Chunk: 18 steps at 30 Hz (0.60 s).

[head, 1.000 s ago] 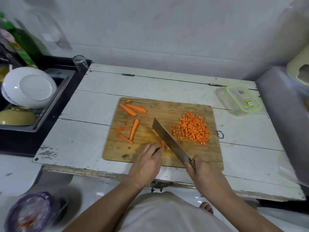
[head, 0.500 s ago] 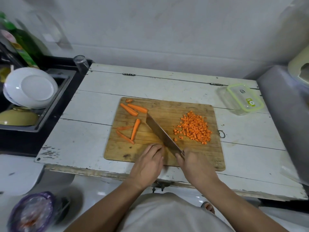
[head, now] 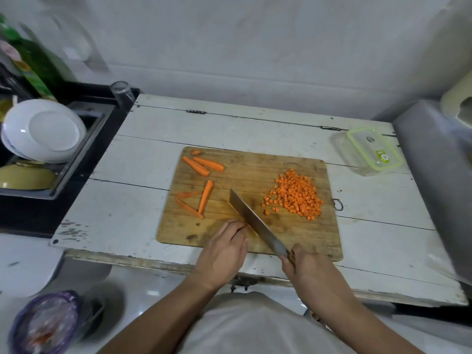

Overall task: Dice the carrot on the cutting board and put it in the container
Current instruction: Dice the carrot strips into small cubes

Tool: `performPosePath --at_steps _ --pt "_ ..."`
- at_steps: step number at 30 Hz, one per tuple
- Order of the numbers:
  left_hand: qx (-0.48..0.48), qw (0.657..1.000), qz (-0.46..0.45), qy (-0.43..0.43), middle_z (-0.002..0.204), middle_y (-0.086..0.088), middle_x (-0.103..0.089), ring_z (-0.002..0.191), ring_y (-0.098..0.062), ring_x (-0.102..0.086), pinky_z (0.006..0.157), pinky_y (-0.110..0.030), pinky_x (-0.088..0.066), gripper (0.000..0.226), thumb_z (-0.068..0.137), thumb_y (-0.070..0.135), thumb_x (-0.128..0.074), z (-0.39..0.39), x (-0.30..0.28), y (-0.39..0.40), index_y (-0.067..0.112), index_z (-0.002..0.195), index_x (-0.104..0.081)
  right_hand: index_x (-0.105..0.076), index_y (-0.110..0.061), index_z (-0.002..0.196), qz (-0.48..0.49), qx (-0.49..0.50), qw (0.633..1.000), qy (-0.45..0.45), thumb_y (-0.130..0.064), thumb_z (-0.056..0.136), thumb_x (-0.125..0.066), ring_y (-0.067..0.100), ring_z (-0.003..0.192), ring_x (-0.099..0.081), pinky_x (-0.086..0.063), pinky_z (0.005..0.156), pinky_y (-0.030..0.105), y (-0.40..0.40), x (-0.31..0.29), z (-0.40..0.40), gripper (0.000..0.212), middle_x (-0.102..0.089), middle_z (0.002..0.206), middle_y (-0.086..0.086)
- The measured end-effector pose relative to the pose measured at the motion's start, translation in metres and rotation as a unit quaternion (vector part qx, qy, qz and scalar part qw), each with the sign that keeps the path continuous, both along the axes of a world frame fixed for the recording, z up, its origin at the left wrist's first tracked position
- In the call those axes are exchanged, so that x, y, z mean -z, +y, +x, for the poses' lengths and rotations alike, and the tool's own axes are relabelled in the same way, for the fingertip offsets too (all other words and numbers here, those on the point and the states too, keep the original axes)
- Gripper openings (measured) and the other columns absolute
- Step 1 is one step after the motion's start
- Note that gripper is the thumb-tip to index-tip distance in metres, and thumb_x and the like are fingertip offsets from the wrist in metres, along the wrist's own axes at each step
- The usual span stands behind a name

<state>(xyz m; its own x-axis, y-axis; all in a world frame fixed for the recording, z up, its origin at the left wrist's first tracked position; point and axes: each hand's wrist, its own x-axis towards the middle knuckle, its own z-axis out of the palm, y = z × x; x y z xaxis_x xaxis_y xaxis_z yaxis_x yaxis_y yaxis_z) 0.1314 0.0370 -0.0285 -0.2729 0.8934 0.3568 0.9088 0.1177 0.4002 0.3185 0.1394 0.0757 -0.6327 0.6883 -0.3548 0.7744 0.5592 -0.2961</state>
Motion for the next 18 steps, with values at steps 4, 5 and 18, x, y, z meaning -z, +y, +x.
performPosePath --at_steps 4,5,18 --pt "0.003 1.000 -0.004 0.002 0.118 -0.008 -0.066 0.121 -0.022 -0.056 0.111 -0.030 -0.043 0.025 0.100 0.013 -0.054 -0.002 0.000 0.001 0.003 0.113 -0.072 -0.053 -0.020 0.093 0.046 -0.027 0.999 -0.006 -0.048 0.104 -0.042 0.026 0.071 -0.061 -0.031 0.050 0.032 0.003 0.002 -0.025 0.031 -0.062 0.076 0.001" --pt "0.004 1.000 -0.006 0.000 0.119 -0.008 -0.065 0.121 -0.022 -0.056 0.111 -0.030 -0.042 0.026 0.100 0.013 -0.053 -0.001 0.000 0.001 0.003 0.114 -0.072 -0.055 -0.020 0.094 0.054 -0.028 0.998 -0.003 -0.049 0.103 -0.042 0.027 0.072 -0.063 -0.034 0.053 0.033 0.005 0.004 -0.033 0.033 -0.065 0.078 0.003" --pt "-0.017 0.998 -0.019 -0.049 0.129 -0.007 -0.058 0.128 -0.022 -0.051 0.113 -0.031 -0.039 0.036 0.103 0.019 -0.048 0.002 -0.003 -0.010 0.002 0.132 -0.063 -0.042 -0.027 0.087 -0.020 0.011 1.000 0.005 -0.052 0.102 -0.040 0.021 0.064 -0.055 -0.040 0.053 0.037 0.007 -0.003 0.008 0.030 -0.054 0.068 -0.005"
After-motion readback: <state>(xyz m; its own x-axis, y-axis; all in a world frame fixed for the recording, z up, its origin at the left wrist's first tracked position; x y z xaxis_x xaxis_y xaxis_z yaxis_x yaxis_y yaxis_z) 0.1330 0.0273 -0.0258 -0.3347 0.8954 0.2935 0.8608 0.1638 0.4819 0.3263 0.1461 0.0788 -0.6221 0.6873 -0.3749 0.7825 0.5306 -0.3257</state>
